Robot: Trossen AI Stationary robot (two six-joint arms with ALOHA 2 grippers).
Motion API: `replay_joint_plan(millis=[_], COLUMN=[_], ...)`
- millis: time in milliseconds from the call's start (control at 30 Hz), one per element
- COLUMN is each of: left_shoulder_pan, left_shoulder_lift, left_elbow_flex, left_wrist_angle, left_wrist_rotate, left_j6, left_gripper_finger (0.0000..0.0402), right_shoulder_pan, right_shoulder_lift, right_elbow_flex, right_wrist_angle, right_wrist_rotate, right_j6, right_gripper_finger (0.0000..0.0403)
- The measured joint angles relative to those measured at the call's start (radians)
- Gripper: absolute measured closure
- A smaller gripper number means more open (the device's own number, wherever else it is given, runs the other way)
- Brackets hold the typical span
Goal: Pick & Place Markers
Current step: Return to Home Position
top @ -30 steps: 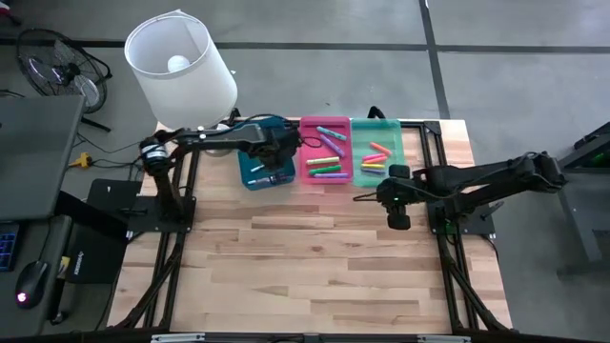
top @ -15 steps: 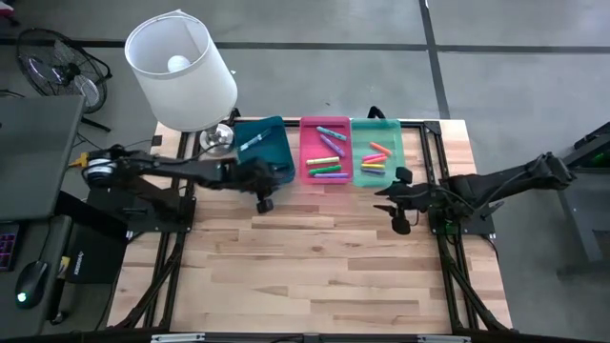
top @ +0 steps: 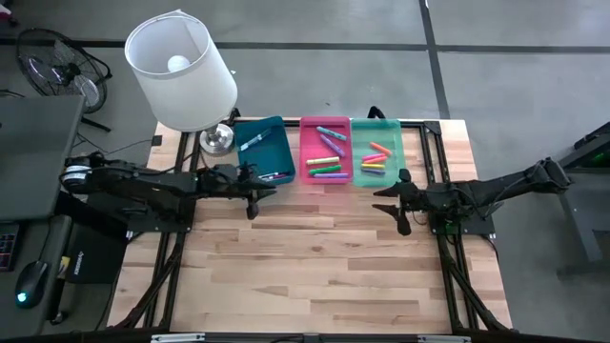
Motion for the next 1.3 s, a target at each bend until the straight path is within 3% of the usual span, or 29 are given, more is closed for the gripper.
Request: replay_joint_plan(millis=[367, 600, 933, 1200, 1300], left_shoulder_pan=[0.000, 0.000, 0.000, 0.000, 0.000], left_shoulder_lift=[-0.261, -0.396, -0.591, -0.673, -0.687], left_elbow_flex=[-0.245, -0.326, -0.348, -0.349, -0.349], left_wrist_angle=[0.243, 0.245, 0.152, 0.063, 0.027], left_wrist_rotate=[-0.003, 0.000, 0.028, 0.023, 0.015], left_j6=[-0.056, -0.048, 0.066, 0.116, 0.116], left_gripper_finger=[0.0340, 0.0340, 0.0340, 0.0340, 0.0340], right_shoulder_pan=[0.000, -0.001, -0.003, -0.003, -0.011], right_shoulder_lift=[-0.089, -0.099, -0.104, -0.144, -0.154], right_elbow_flex=[-0.038, -0.038, -0.067, -0.211, -0.211], right_wrist_angle=[0.051, 0.131, 0.195, 0.395, 0.382], right_wrist_rotate=[0.010, 0.002, 0.078, 0.029, -0.025], right_j6=[-0.007, -0.033, -0.061, -0.065, -0.070], right_gripper_finger=[0.0242, 0.0242, 0.0242, 0.0242, 0.0242])
